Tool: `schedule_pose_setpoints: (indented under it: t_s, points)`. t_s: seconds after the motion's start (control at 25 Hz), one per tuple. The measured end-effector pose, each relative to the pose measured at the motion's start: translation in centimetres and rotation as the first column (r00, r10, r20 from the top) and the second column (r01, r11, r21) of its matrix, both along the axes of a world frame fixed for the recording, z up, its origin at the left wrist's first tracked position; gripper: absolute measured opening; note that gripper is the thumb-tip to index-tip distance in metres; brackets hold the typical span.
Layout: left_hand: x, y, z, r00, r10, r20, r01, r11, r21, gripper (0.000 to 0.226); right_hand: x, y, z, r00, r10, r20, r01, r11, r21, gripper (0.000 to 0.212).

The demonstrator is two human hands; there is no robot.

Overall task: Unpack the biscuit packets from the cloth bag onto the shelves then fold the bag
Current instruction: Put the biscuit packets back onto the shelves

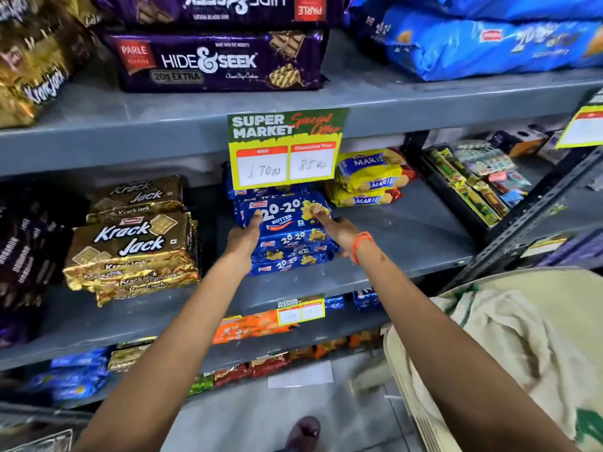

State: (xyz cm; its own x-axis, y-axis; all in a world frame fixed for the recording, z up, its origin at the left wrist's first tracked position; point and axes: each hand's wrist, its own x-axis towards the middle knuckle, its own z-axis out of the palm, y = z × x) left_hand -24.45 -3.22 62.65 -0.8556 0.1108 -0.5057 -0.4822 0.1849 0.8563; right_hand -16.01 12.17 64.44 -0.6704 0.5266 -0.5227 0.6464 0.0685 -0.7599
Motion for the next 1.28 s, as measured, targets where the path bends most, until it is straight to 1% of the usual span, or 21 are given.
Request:
schedule_pose_setpoints:
  t_s: [0.04,0.12,0.2,0.24,0.32,0.4,0.52,0.6,0.64,0.68,0.76,0.8,0.88,0.96,1.0,1.04,1.08,1.12,1.16,1.24,1.28]
  points:
    - [0.0,-0.1,0.1,1.0,0.009,-0.003,-0.009,0.999,-0.035,0.076,0.3,0.3,0.5,1.0,0.022,0.001,-0.022,0.999,0.025,0.084]
    - [1.0,-0.4,0.3,0.998,0.046,-0.034,-0.052,0.977,-0.205,0.095,1.4,1.1,1.3,0.998,0.006,-0.07,-0.002,0.999,0.054,0.081]
    - [3.9,-0.2,1.4,0.987,0.019,-0.157,-0.079,0.922,-0.379,0.094,3.6,2.5,1.9,0.986,-0.005,-0.167,0.016,0.998,0.063,0.073]
    - [5.7,0.1,2.0,0.972,0.003,-0.234,-0.103,0.904,-0.416,0.091,5.0,3.3,2.2,0.985,-0.002,-0.173,0.01,0.999,0.048,0.069]
    - [9.7,1.5,2.4,0.947,-0.014,-0.32,-0.126,0.902,-0.414,0.088,8.7,5.3,2.2,0.993,0.035,-0.115,-0.034,0.999,0.013,0.073]
    - [13.8,3.4,2.1,0.942,-0.047,-0.331,-0.092,0.916,-0.391,0.088,13.3,7.5,2.7,0.995,0.058,-0.082,-0.055,0.998,0.031,0.078]
    - [20.3,7.2,0.6,0.938,-0.113,-0.326,-0.01,0.936,-0.353,0.088,20.3,10.9,3.3,0.998,0.002,-0.062,0.003,0.997,0.08,0.07]
    - [26.3,10.4,-1.2,0.916,-0.251,-0.312,0.137,0.929,-0.345,0.084,25.7,13.2,3.0,0.995,-0.055,-0.081,0.063,0.993,0.103,0.056]
    - [29.4,12.0,-2.1,0.904,-0.33,-0.273,0.227,0.91,-0.348,0.081,28.5,14.3,2.5,0.995,-0.084,-0.054,0.09,0.988,0.123,0.042]
    - [32.5,13.6,-3.0,0.885,-0.426,-0.188,0.348,0.874,-0.34,0.08,31.3,15.2,2.0,0.993,-0.117,-0.022,0.119,0.98,0.158,0.034]
    - [39.3,16.4,-4.4,0.774,-0.63,0.055,0.617,0.733,-0.286,0.081,37.9,17.0,0.3,0.964,-0.258,0.06,0.238,0.943,0.232,0.033]
    - [42.3,17.4,-5.2,0.704,-0.696,0.145,0.705,0.658,-0.263,0.081,40.9,17.8,-0.9,0.939,-0.324,0.117,0.282,0.918,0.279,0.04]
    - [47.9,18.6,-7.2,0.569,-0.788,0.235,0.82,0.52,-0.239,0.076,47.1,19.2,-3.5,0.877,-0.389,0.283,0.267,0.883,0.386,0.064]
    - [52.0,18.9,-8.4,0.461,-0.839,0.287,0.887,0.43,-0.169,0.068,52.5,20.0,-5.7,0.803,-0.486,0.346,0.339,0.848,0.407,0.075]
    - [53.6,18.9,-8.8,0.416,-0.847,0.33,0.907,0.413,-0.084,0.061,55.3,20.8,-7.3,0.767,-0.509,0.391,0.35,0.842,0.41,0.075]
    - [55.0,19.1,-9.1,0.391,-0.837,0.382,0.903,0.43,0.017,0.052,57.7,21.0,-7.9,0.754,-0.514,0.409,0.343,0.839,0.424,0.074]
    - [56.0,19.2,-9.3,0.371,-0.82,0.436,0.884,0.455,0.103,0.047,60.0,21.8,-9.3,0.75,-0.488,0.447,0.335,0.862,0.38,0.075]
    - [56.7,19.3,-9.3,0.354,-0.805,0.476,0.865,0.476,0.16,0.049,61.6,22.1,-10.2,0.758,-0.455,0.467,0.311,0.882,0.354,0.078]
    - [57.2,19.4,-9.5,0.328,-0.802,0.5,0.862,0.47,0.189,0.058,62.4,22.3,-10.7,0.77,-0.432,0.47,0.318,0.898,0.305,0.077]
    - [58.3,20.1,-11.7,0.333,-0.801,0.497,0.865,0.47,0.177,0.102,63.0,22.6,-11.0,0.796,-0.425,0.43,0.356,0.904,0.235,0.063]
    - [58.7,20.3,-12.8,0.343,-0.79,0.509,0.859,0.483,0.169,0.119,63.0,22.7,-11.0,0.803,-0.422,0.421,0.368,0.906,0.207,0.061]
